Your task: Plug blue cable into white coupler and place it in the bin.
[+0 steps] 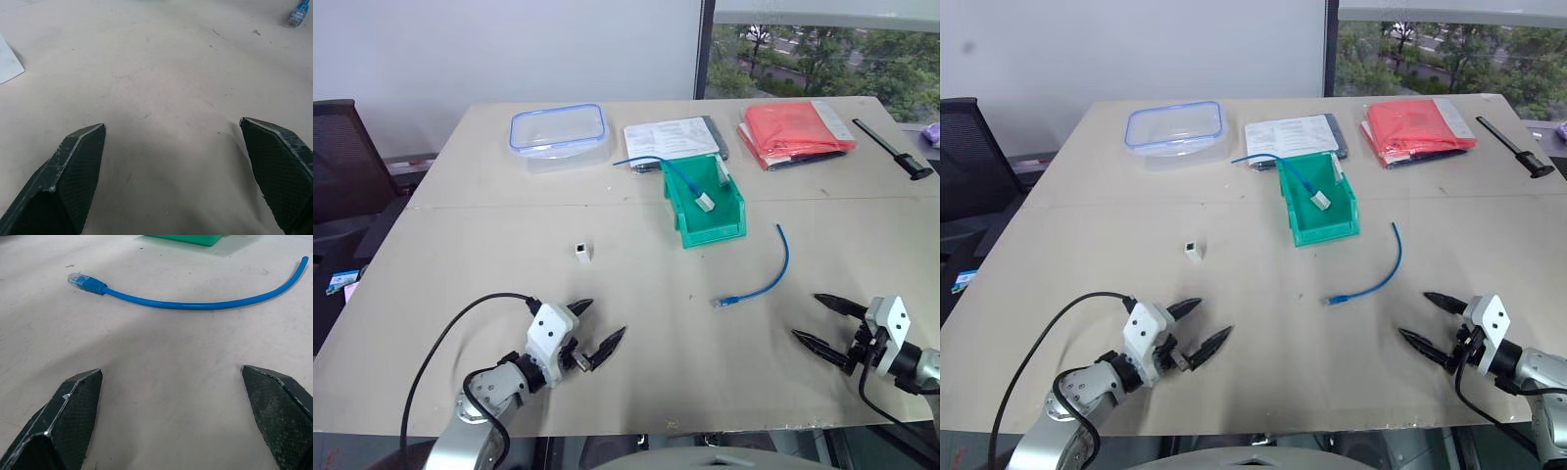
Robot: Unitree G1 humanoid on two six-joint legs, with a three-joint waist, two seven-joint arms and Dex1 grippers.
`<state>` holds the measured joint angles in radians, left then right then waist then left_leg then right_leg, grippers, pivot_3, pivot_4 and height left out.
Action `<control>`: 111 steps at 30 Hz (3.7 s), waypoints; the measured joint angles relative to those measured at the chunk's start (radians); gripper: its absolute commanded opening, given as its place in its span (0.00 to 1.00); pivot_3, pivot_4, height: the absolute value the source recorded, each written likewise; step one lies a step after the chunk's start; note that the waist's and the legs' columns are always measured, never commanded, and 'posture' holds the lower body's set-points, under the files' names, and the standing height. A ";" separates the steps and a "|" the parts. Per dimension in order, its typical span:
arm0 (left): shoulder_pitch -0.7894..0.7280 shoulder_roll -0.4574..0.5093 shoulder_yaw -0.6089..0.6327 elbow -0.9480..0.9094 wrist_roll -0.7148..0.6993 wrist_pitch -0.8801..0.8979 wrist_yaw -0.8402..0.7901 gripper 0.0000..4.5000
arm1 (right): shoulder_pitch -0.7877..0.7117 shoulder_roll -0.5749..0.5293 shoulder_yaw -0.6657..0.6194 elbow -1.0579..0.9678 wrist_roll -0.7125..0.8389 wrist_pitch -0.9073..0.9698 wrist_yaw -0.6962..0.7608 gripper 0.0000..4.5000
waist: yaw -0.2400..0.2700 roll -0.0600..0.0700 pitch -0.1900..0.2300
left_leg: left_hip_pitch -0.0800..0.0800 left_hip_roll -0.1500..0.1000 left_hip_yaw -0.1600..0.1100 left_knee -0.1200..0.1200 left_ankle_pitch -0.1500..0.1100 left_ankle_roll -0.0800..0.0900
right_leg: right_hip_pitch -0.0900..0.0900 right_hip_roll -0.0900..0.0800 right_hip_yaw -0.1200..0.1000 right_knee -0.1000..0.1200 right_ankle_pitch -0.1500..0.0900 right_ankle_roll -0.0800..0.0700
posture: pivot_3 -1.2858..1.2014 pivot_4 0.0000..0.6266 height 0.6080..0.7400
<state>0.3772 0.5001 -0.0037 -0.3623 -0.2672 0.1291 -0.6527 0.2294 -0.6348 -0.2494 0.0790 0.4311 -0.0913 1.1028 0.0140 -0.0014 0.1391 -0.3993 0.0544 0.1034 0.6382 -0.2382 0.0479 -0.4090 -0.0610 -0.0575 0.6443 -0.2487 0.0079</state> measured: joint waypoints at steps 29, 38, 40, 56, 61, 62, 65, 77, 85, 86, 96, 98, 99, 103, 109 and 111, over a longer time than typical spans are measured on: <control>-0.083 0.137 -0.037 -0.048 -0.071 0.059 -0.183 1.00 | -0.143 -0.054 0.124 -0.209 -0.031 0.113 0.000 0.99 | 0.001 -0.006 0.005 | -0.002 0.000 0.000 0.001 0.001 0.001 | -0.001 0.001 -0.001 0.001 0.000 0.000 | 0.52 0.24 0.97; -0.265 0.275 -0.047 -0.144 -0.131 0.159 -0.329 1.00 | -0.347 -0.099 0.363 -0.170 -0.183 0.203 0.029 0.99 | -0.001 -0.010 0.009 | -0.015 0.000 -0.003 0.008 0.003 0.005 | -0.008 0.003 -0.006 0.000 0.005 0.000 | 0.52 0.24 0.97; -0.297 0.294 -0.045 -0.148 -0.150 0.178 -0.352 1.00 | -0.408 -0.098 0.405 -0.110 -0.215 0.195 0.051 0.88 | -0.001 -0.011 0.011 | -0.015 0.001 -0.004 0.009 0.003 0.005 | -0.007 0.007 -0.007 0.000 0.005 0.000 | 0.52 0.24 0.97; -0.356 0.300 -0.033 -0.122 -0.169 0.209 -0.380 1.00 | -0.694 0.101 0.557 0.088 -0.320 0.195 0.059 0.03 | -0.006 -0.013 0.012 | -0.013 0.002 -0.005 0.015 0.003 0.004 | -0.008 0.007 -0.006 0.012 0.005 0.000 | 0.52 0.24 0.97; -0.419 0.297 -0.040 -0.071 -0.160 0.208 -0.389 1.00 | -0.765 0.187 0.591 0.120 -0.339 0.226 0.037 0.24 | -0.003 -0.012 0.012 | -0.014 0.001 -0.006 0.015 0.004 0.004 | -0.009 0.007 -0.007 0.013 0.005 0.000 | 0.52 0.24 0.97; -0.445 0.292 -0.050 -0.052 -0.150 0.210 -0.388 1.00 | -0.768 0.191 0.594 0.118 -0.339 0.234 0.040 0.40 | 0.001 -0.012 0.012 | -0.014 0.001 -0.006 0.015 0.004 0.004 | -0.008 0.007 -0.008 0.013 0.005 0.000 | 0.52 0.24 0.97; -0.533 0.255 -0.109 0.012 -0.106 0.212 -0.385 1.00 | -0.750 0.186 0.590 0.100 -0.334 0.258 0.040 0.66 | 0.006 -0.013 0.012 | -0.015 -0.001 -0.006 0.016 0.004 0.004 | -0.008 0.007 -0.009 0.013 0.005 0.000 | 0.52 0.24 0.97; -0.836 0.092 -0.325 0.377 0.081 0.103 -0.438 1.00 | -0.309 0.051 0.257 -0.344 -0.071 0.409 -0.050 0.99 | -0.002 -0.015 0.013 | -0.014 0.001 -0.008 0.017 0.004 0.004 | -0.008 0.010 -0.009 0.016 0.005 0.001 | 0.52 0.24 0.97; -0.957 0.070 -0.403 0.572 0.169 0.028 -0.553 0.81 | -0.107 0.043 0.136 -0.453 -0.022 0.399 -0.141 1.00 | 0.001 -0.015 0.013 | -0.014 0.001 -0.007 0.020 0.004 0.004 | -0.007 0.011 -0.009 0.016 0.003 0.004 | 0.52 0.24 0.97; -0.981 0.049 -0.403 0.612 0.177 0.017 -0.553 0.71 | -0.091 0.044 0.123 -0.470 -0.015 0.399 -0.152 1.00 | 0.001 -0.015 0.013 | -0.014 0.001 -0.007 0.021 0.004 0.004 | -0.007 0.010 -0.009 0.016 0.003 0.004 | 0.52 0.24 0.97; -1.018 -0.020 -0.390 0.688 0.184 0.007 -0.591 0.01 | -0.018 0.044 0.122 -0.527 0.030 0.433 -0.218 1.00 | 0.002 -0.015 0.013 | -0.016 0.000 -0.010 0.026 0.002 0.006 | -0.005 0.008 -0.008 0.016 0.003 0.004 | 0.52 0.24 0.97; -1.002 -0.038 -0.375 0.682 0.155 0.043 -0.602 0.01 | -0.008 0.052 0.122 -0.547 0.068 0.475 -0.239 1.00 | 0.002 -0.015 0.013 | -0.016 0.001 -0.011 0.026 0.002 0.006 | -0.004 0.008 -0.008 0.016 0.004 0.004 | 0.52 0.24 0.97; -0.995 -0.049 -0.371 0.677 0.141 0.064 -0.606 0.01 | -0.004 0.055 0.121 -0.555 0.090 0.495 -0.247 1.00 | 0.002 -0.015 0.013 | -0.016 0.001 -0.011 0.026 0.002 0.006 | -0.005 0.008 -0.008 0.017 0.004 0.004 | 0.52 0.24 0.97; -0.926 -0.152 -0.280 0.547 -0.056 0.323 -0.578 0.01 | 0.034 0.073 0.110 -0.607 0.306 0.664 -0.277 1.00 | 0.001 -0.016 0.013 | -0.018 0.001 -0.013 0.027 0.002 0.006 | -0.004 0.007 -0.009 0.016 0.004 0.004 | 0.52 0.24 0.97; -0.869 -0.237 -0.171 0.364 -0.330 0.667 -0.488 0.01 | -0.007 0.118 0.076 -0.626 0.533 0.765 -0.343 1.00 | -0.004 -0.016 0.013 | -0.015 0.001 -0.015 0.029 0.003 0.006 | -0.003 0.007 -0.008 0.018 0.003 0.005 | 0.52 0.24 0.97; -0.852 -0.251 -0.157 0.333 -0.395 0.747 -0.466 0.01 | -0.051 0.141 0.063 -0.628 0.603 0.774 -0.382 1.00 | -0.002 -0.016 0.013 | -0.015 0.001 -0.017 0.029 0.003 0.006 | -0.002 0.009 -0.009 0.018 0.004 0.005 | 0.52 0.24 0.97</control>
<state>-0.4748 0.2486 -0.1610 -0.0290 -0.6623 0.8760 -1.1189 0.1783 -0.4938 -0.1864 -0.5485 1.0342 0.6829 0.7207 0.0119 -0.0171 0.1524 -0.4146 0.0557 0.0867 0.6675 -0.2356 0.0535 -0.4115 -0.0524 -0.0668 0.6625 -0.2451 0.0125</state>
